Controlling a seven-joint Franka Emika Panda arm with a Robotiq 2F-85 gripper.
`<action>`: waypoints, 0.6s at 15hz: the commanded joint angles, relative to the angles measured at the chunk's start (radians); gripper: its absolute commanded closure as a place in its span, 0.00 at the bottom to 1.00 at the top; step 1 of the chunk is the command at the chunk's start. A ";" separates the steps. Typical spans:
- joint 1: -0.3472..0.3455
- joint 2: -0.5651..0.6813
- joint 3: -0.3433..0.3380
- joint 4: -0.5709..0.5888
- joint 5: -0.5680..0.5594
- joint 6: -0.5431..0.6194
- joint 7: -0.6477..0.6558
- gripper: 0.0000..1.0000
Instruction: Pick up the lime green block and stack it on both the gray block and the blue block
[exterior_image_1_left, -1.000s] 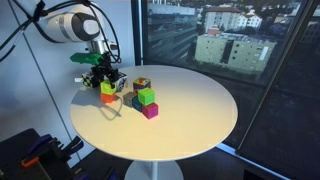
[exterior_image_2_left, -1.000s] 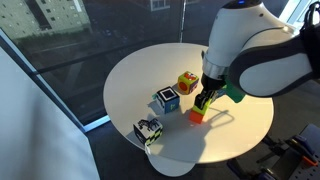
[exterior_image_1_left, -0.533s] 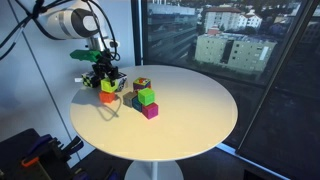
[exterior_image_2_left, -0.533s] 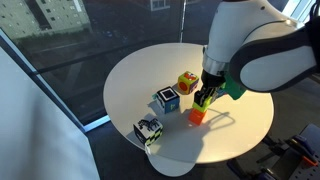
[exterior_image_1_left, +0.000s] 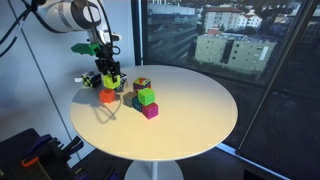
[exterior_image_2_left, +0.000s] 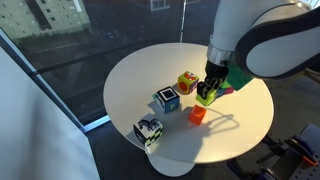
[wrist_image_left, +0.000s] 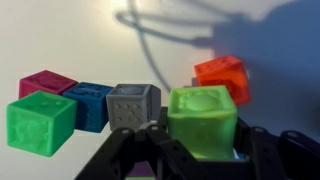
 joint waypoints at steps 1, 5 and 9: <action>-0.008 -0.005 -0.022 0.028 -0.057 -0.035 0.072 0.69; -0.018 0.009 -0.047 0.046 -0.093 -0.040 0.118 0.69; -0.028 0.020 -0.064 0.057 -0.126 -0.043 0.154 0.69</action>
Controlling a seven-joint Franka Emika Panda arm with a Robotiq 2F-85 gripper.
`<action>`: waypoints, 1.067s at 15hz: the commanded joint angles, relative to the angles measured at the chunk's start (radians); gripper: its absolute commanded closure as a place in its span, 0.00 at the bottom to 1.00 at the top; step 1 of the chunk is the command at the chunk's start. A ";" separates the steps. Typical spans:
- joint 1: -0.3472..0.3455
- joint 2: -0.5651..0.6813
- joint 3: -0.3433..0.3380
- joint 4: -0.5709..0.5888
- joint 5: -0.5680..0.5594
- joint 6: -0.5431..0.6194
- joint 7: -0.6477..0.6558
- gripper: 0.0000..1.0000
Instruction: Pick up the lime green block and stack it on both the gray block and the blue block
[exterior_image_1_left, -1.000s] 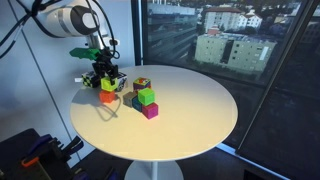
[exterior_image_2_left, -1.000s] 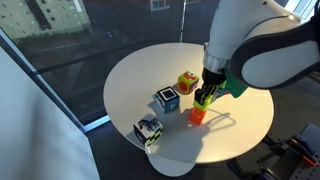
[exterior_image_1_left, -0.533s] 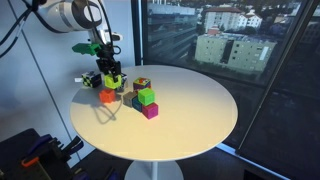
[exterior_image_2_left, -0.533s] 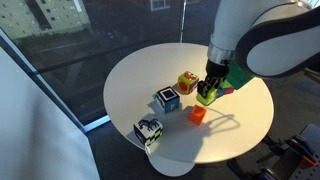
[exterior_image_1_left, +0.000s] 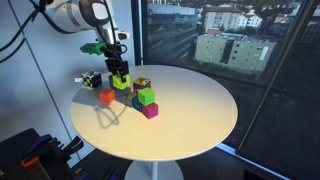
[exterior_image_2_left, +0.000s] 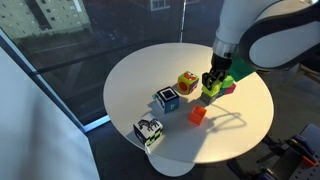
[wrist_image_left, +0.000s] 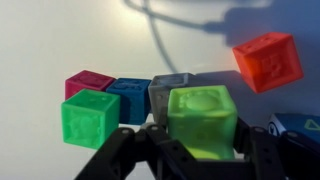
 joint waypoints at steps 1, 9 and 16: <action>-0.007 0.021 -0.014 0.039 -0.050 -0.035 0.058 0.69; -0.009 0.047 -0.047 0.054 -0.089 -0.044 0.102 0.69; -0.015 0.062 -0.068 0.065 -0.091 -0.055 0.102 0.69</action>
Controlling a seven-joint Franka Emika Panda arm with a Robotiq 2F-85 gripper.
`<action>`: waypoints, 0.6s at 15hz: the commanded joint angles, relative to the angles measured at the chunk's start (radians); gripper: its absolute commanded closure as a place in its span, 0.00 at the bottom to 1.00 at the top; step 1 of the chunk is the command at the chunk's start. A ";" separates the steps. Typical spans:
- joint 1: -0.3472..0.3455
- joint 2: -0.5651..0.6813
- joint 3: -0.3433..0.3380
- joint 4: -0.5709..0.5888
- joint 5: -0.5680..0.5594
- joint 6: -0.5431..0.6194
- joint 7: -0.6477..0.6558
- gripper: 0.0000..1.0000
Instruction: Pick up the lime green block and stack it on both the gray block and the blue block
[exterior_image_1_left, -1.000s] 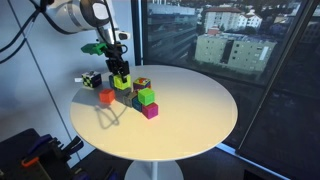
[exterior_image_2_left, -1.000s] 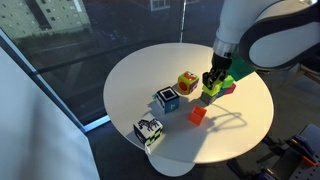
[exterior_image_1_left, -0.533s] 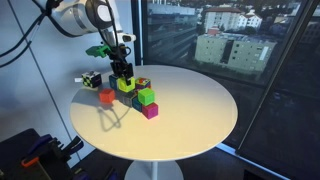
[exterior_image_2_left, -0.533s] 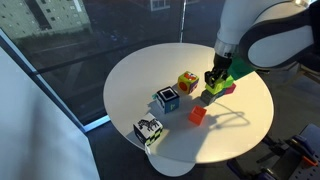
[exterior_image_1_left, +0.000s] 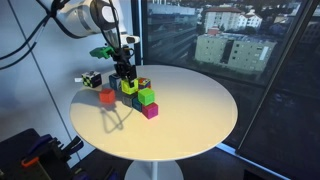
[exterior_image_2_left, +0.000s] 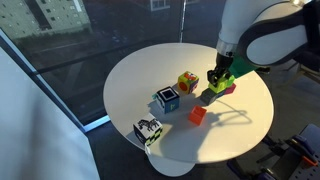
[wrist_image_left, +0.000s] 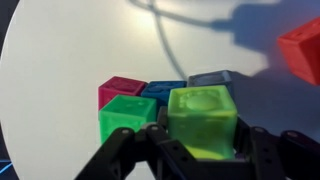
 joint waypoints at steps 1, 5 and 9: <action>-0.006 0.017 -0.006 0.033 -0.028 -0.026 0.030 0.69; -0.006 0.028 -0.014 0.035 -0.036 -0.024 0.035 0.69; -0.004 0.039 -0.021 0.034 -0.044 -0.020 0.038 0.69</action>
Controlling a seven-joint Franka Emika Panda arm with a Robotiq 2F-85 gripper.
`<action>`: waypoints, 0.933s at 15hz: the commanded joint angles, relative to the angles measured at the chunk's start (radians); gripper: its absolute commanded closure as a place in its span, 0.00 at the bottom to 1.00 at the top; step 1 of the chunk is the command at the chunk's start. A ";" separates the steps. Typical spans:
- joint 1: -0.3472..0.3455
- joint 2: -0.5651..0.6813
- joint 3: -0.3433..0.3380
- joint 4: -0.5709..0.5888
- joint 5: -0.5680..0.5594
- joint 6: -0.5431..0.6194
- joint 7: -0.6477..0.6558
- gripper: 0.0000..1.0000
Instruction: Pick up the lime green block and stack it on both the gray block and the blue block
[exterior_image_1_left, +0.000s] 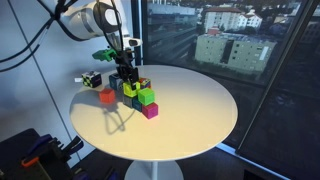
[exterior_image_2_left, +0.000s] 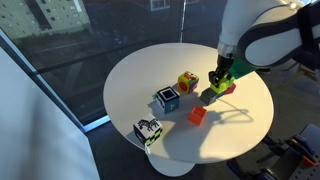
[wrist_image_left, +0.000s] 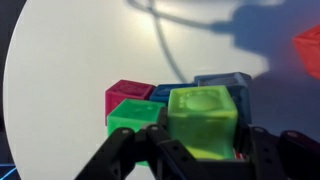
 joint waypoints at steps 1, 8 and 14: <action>-0.001 0.018 -0.005 0.027 -0.032 -0.017 0.033 0.69; 0.001 0.028 -0.007 0.022 -0.037 0.005 0.033 0.69; 0.001 0.029 -0.009 0.019 -0.036 0.018 0.031 0.16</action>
